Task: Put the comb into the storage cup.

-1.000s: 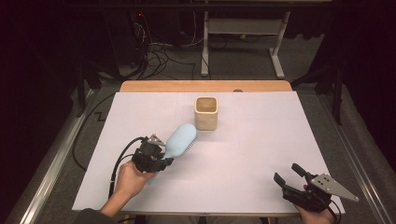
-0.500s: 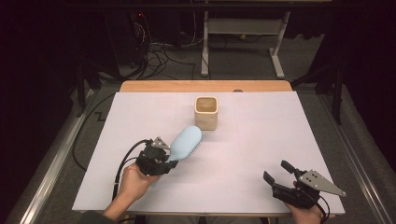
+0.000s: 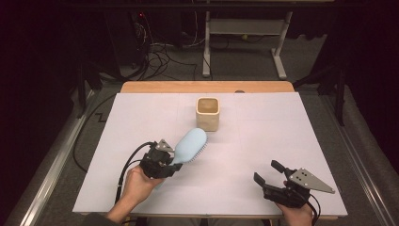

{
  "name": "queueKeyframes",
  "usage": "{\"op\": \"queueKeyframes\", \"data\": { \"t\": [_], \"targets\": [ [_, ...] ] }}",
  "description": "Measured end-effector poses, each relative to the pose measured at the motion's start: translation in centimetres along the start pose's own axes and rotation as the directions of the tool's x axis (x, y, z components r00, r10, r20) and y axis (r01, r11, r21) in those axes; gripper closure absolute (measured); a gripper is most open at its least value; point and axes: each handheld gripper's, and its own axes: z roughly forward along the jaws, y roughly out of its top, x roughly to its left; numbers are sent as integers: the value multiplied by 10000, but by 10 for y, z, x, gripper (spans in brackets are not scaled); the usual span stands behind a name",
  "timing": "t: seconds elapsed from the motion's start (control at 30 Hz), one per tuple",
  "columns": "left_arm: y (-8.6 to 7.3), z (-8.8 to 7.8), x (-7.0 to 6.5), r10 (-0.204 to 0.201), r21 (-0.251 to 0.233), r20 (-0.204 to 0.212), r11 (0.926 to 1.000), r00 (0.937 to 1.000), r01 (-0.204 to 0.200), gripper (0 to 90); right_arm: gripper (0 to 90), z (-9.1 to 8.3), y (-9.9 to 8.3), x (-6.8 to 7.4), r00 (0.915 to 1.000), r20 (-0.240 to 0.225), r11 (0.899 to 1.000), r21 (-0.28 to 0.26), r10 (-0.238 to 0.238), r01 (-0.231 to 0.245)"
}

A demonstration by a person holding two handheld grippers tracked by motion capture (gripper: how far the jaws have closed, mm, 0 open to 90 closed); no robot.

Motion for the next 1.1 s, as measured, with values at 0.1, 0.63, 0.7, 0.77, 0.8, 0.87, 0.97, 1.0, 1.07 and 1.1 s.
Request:
{"op": "queueKeyframes", "data": {
  "t": [0.1,0.63,0.7,0.77,0.8,0.87,0.97,1.0,1.07,1.1],
  "targets": [
    [1,1,-2,23,-10,17,10000,10000,-23,694,188,2,0,1,9999,-106,10000,29,72,-71],
    [8,6,-13,304,-117,197,9995,9993,-302,694,174,17,7,16,9971,-765,9989,459,29,7],
    [9,6,-14,329,-116,223,9994,9992,-327,694,174,19,7,18,9968,-801,9988,498,17,23],
    [10,6,-15,387,-152,212,9991,9990,-383,694,174,21,8,20,9965,-835,9986,520,5,39],
    [10,5,-15,395,-149,227,9991,9990,-391,694,173,22,9,21,9962,-866,9986,527,23,22],
    [11,5,-16,355,-208,250,9992,9991,-350,694,167,24,9,23,9953,-963,9985,544,48,5],
    [13,5,-18,457,-211,257,9988,9986,-451,694,159,29,10,26,9941,-1081,9985,548,74,-15],
    [14,5,-18,469,-229,251,9987,9986,-464,694,158,30,10,27,9937,-1114,9984,556,114,-53],
    [15,4,-20,527,-247,288,9983,9982,-520,694,153,33,11,30,9927,-1197,9988,487,123,-65],
    [15,4,-21,520,-276,267,9983,9983,-513,694,152,34,11,31,9922,-1240,9989,464,135,-78]
  ]
}}
